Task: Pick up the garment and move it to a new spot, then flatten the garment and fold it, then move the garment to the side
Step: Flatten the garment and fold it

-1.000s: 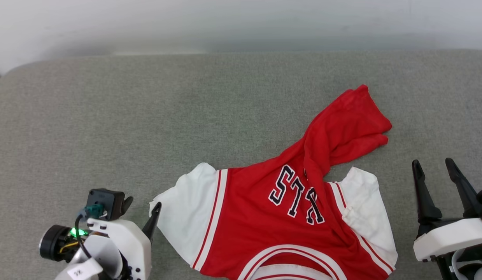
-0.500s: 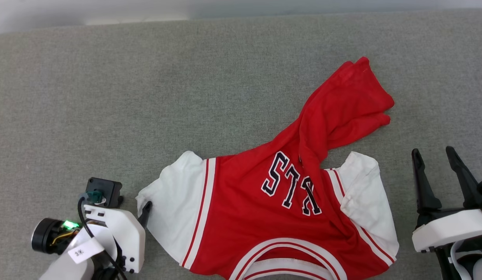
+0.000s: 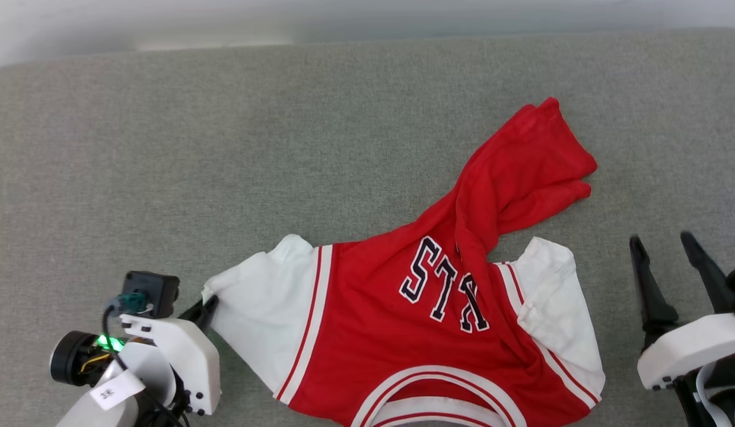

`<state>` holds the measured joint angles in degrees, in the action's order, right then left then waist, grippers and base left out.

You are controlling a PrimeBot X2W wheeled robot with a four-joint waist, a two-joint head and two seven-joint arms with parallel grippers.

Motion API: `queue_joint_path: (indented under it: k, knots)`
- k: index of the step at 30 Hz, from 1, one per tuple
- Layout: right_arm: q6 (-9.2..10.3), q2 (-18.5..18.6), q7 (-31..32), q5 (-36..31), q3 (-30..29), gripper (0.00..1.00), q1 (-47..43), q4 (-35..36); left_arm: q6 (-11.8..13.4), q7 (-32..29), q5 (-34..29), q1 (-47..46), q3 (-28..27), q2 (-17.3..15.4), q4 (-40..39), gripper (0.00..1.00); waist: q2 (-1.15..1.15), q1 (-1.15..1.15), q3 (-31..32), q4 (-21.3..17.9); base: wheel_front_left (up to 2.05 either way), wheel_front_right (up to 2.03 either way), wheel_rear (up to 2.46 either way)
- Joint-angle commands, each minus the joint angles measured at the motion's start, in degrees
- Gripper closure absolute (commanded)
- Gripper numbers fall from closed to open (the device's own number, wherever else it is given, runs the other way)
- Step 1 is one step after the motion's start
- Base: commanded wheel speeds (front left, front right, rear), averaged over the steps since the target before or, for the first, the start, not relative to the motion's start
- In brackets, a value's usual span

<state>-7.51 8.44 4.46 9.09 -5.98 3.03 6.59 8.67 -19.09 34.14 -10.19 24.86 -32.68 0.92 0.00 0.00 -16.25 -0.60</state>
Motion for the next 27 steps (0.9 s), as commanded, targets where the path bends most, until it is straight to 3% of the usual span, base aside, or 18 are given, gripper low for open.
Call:
queue_joint_path:
  k: [1, 9, 15, 21, 27]
  knots:
    - [0.04, 0.25, 2.33, 1.03, -0.52, 0.00, -1.20, 0.24, 0.46, 1.06, 0.42, 0.83, -0.84, -0.38, -1.39, 1.00, 0.00, 0.00, 1.04, 0.48, 0.00, 0.00, 0.00]
    - [0.04, 6.08, 24.87, 7.23, 2.63, 0.00, -6.26, 6.01, 2.98, 1.77, 0.35, 5.01, -2.60, -2.35, -12.47, 1.00, 0.00, 0.00, 3.18, 2.28, 0.00, 0.00, 0.00]
    - [0.04, 8.01, 41.87, 10.16, 3.43, 0.00, -9.16, 9.68, 4.01, 0.43, -0.33, 6.29, -1.75, -2.65, -19.20, 1.00, 0.00, 0.00, 2.17, 4.46, 0.00, 0.00, 0.00]
    - [0.04, 7.27, 47.22, 8.89, 3.94, 0.00, -7.53, 8.04, 3.65, -0.32, -0.74, 5.71, -0.20, -2.10, -21.02, 1.00, 0.00, 0.00, 0.15, 6.72, 0.00, 0.00, 0.00]
    - [0.02, 6.59, 47.72, 8.26, 5.88, 0.00, -6.04, 3.06, 3.19, -0.29, -0.61, 4.91, 0.50, -1.78, -20.90, 1.00, 0.00, 0.00, -1.62, 8.14, 0.00, 0.00, 0.00]
